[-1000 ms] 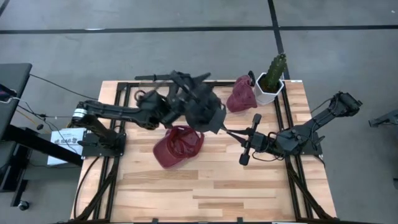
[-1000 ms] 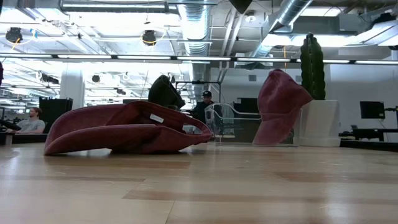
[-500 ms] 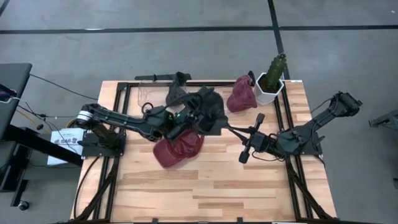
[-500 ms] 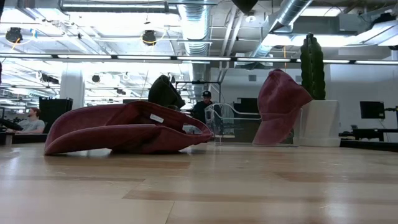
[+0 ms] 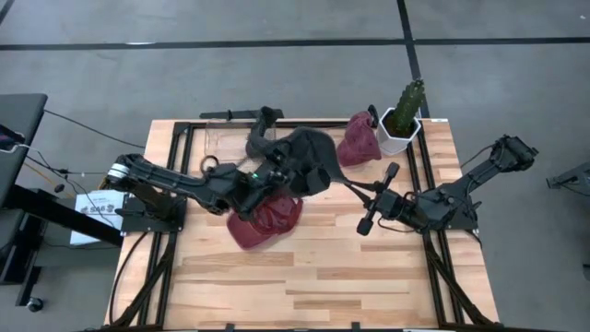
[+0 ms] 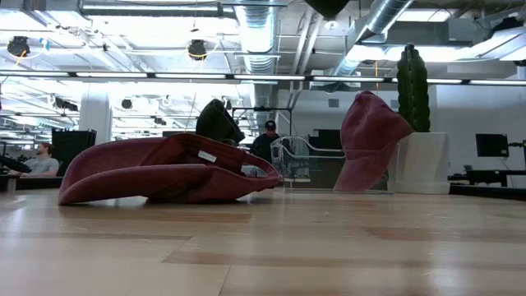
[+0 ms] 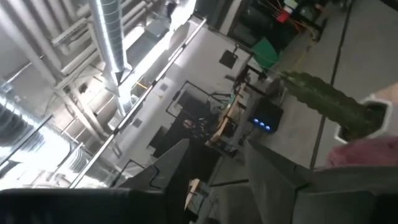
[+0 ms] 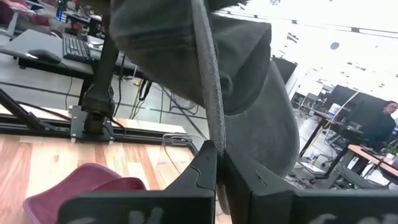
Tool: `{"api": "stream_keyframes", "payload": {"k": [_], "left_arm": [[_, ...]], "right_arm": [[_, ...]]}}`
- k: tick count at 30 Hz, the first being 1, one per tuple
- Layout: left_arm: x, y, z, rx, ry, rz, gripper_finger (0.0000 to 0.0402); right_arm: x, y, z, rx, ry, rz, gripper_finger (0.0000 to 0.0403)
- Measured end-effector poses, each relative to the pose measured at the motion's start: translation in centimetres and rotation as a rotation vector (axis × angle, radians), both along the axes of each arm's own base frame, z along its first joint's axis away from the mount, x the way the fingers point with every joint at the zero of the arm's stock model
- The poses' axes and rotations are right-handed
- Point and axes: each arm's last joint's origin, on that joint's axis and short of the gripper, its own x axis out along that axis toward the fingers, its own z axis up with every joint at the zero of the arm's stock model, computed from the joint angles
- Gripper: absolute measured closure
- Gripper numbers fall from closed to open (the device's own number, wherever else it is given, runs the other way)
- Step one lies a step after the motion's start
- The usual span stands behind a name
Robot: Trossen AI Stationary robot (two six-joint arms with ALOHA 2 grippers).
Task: Pick & Place hat
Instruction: Put the black cap into the left transparent bin
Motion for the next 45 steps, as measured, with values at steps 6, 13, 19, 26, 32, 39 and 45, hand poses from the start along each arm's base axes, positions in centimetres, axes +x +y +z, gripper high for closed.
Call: {"api": "stream_keyframes", "payload": {"k": [6,13,19,26,32,39,45], "left_arm": [[-3.4,1.1,3.5,-0.031,-0.115,-0.023,0.0253],[-7.4,2.4,6.7,-0.098,-0.261,-0.042,0.0253],[-8.6,2.8,7.5,-0.141,-0.327,-0.055,0.0253],[-7.4,3.7,6.6,-0.123,-0.238,0.070,0.0253],[-5.6,6.0,5.4,-0.144,-0.206,0.221,0.0253],[-2.0,6.2,2.8,-0.094,-0.166,0.144,0.0253],[0.6,5.3,0.6,-0.096,-0.160,0.031,0.0253]], "right_arm": [[0.3,0.1,-0.3,0.000,0.010,-0.003,0.0402],[0.2,0.1,-0.3,0.003,0.008,-0.013,0.0402],[0.3,0.1,-0.3,0.003,0.008,-0.007,0.0402],[0.3,0.2,-0.3,0.002,0.008,-0.001,0.0402],[0.2,0.3,-0.3,0.001,0.009,0.019,0.0402],[0.3,0.4,-0.3,0.002,0.005,0.043,0.0402],[0.3,0.3,-0.2,0.002,0.004,0.031,0.0402]]}}
